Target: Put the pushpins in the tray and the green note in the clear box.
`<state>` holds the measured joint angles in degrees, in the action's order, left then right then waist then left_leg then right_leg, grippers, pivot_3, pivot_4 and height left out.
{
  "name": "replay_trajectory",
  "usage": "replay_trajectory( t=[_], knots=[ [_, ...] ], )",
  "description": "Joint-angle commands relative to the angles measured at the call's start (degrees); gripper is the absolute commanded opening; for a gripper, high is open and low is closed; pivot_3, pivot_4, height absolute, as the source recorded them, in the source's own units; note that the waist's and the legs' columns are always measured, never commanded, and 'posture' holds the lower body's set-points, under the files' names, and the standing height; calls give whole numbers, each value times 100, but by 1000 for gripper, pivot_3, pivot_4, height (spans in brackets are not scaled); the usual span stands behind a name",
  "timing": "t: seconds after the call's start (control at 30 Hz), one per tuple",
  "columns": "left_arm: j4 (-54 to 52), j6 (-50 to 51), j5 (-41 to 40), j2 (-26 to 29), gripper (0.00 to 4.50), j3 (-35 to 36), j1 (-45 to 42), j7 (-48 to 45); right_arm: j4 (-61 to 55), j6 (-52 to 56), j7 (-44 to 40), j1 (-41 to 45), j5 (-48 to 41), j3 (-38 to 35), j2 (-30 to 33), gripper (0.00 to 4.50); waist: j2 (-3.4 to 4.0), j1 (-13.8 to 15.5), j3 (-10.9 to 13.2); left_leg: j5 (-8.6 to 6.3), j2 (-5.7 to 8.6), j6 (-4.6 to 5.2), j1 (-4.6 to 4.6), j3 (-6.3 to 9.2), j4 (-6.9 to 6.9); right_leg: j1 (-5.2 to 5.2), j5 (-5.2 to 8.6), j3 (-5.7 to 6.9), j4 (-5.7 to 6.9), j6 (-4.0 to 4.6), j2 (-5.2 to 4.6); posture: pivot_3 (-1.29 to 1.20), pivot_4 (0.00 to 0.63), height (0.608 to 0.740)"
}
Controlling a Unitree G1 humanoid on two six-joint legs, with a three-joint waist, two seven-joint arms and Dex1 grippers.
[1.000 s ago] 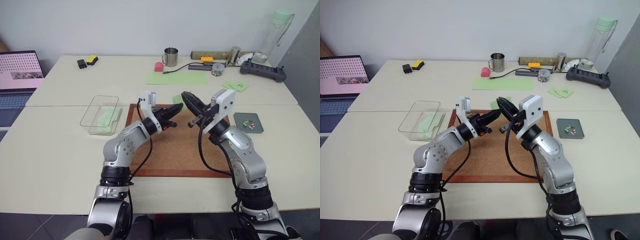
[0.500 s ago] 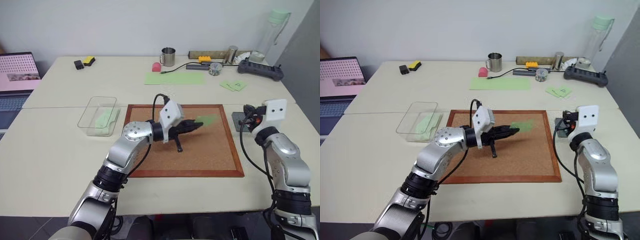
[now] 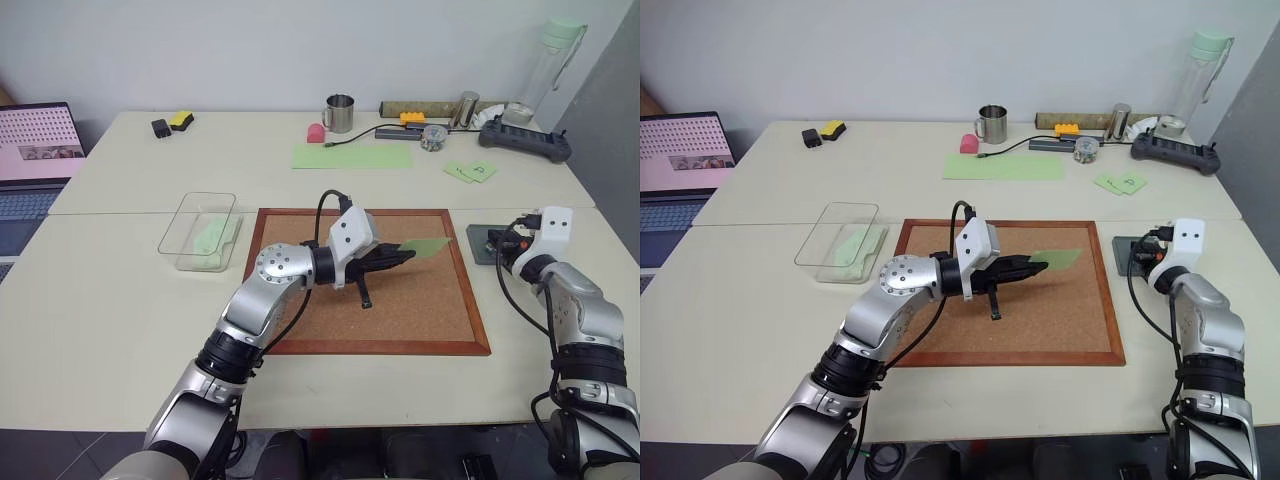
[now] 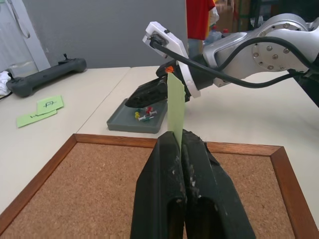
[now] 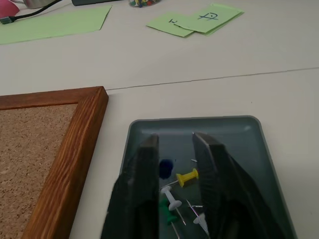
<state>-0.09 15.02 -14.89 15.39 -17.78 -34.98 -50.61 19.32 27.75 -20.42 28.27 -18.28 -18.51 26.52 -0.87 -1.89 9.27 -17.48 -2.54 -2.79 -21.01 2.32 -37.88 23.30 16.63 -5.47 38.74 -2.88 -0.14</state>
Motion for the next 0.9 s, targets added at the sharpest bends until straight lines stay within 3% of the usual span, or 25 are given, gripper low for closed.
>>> replay_trajectory(
  t=[0.03,0.1,0.33,0.5,0.63,0.9],
  knots=[
    [-235,27,-62,-78,0,145,-58,80,-16,-293,-73,149,26,-64,165,2134,0,0,0,0,0,0,0,-1,0,0,0,0,0,0,0,0,150,740],
    [-219,49,-72,-123,0,164,-87,119,-11,-327,-85,158,35,-70,189,2497,0,0,0,0,0,0,0,-1,0,0,0,0,0,0,0,0,150,740],
    [-233,157,-168,-171,0,268,-160,150,-301,-539,-312,91,52,10,287,2497,0,1,0,0,0,-1,1,-1,-1,0,0,0,1,0,0,0,150,740],
    [-146,371,-314,-157,0,790,-469,465,-1451,-465,-1131,-270,-293,350,326,2497,0,4,0,0,0,-1,0,0,-1,0,0,1,1,0,0,0,150,740],
    [-208,654,-183,131,0,1359,-464,1059,-2731,12,-1613,-559,-974,521,301,2497,1,-22,1,0,-1,0,1,3,-2,0,0,1,3,-1,1,0,150,740],
    [-846,1370,305,566,0,2671,359,2954,-4427,836,-1723,-525,-2063,1009,122,2497,-3,8,4,0,-2,0,-4,29,-4,0,0,18,5,0,-1,0,150,740]
  ],
)
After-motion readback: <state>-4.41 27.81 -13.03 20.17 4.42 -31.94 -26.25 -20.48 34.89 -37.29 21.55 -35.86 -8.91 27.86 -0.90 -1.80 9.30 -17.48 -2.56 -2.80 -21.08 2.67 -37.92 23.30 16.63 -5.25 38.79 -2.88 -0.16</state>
